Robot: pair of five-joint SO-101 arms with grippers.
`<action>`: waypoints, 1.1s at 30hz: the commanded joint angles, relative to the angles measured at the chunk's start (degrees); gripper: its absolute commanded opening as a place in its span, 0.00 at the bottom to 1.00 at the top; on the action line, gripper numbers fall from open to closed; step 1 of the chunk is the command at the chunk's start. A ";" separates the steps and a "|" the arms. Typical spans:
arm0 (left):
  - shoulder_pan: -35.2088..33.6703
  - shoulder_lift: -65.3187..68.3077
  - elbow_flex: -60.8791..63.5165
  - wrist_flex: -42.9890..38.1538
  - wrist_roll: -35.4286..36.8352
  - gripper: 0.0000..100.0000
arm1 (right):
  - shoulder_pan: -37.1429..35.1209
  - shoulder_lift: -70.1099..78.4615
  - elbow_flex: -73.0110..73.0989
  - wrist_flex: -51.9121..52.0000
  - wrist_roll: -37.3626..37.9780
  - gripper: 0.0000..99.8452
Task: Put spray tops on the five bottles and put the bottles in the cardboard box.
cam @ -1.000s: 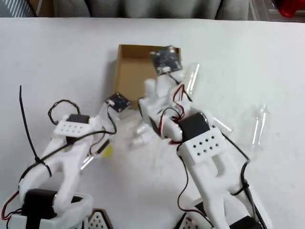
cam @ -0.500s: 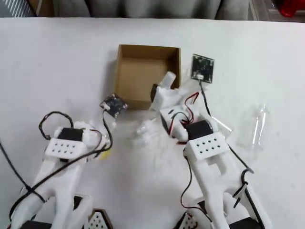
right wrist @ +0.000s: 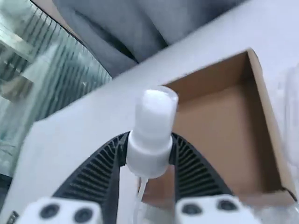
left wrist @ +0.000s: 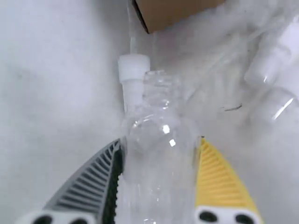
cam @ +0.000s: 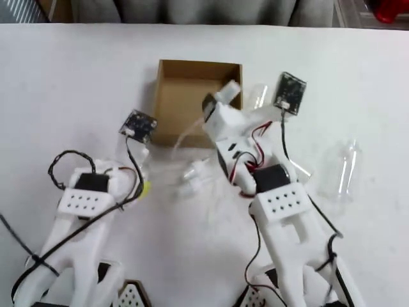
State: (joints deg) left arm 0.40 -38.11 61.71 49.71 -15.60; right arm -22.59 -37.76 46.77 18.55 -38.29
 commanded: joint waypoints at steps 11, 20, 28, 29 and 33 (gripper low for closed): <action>-0.66 -36.00 -0.53 -3.52 9.93 0.02 | -8.92 -9.01 -12.40 -30.81 22.51 0.01; -0.66 -56.57 12.48 -10.55 17.49 0.02 | -20.18 -4.26 -24.62 -30.64 34.90 0.01; -0.66 -66.86 20.40 -13.63 17.49 0.02 | -20.26 -5.32 -20.13 -27.21 34.99 0.01; -0.66 -66.51 20.84 -14.33 17.49 0.02 | -20.44 -4.88 -20.57 -25.54 35.34 0.01; -0.66 -66.51 23.03 -16.62 17.49 0.02 | -20.53 -3.38 -22.68 -20.79 35.43 0.01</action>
State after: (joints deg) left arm 0.40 -103.78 84.48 36.18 1.36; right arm -42.99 -41.63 28.48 -5.01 -3.65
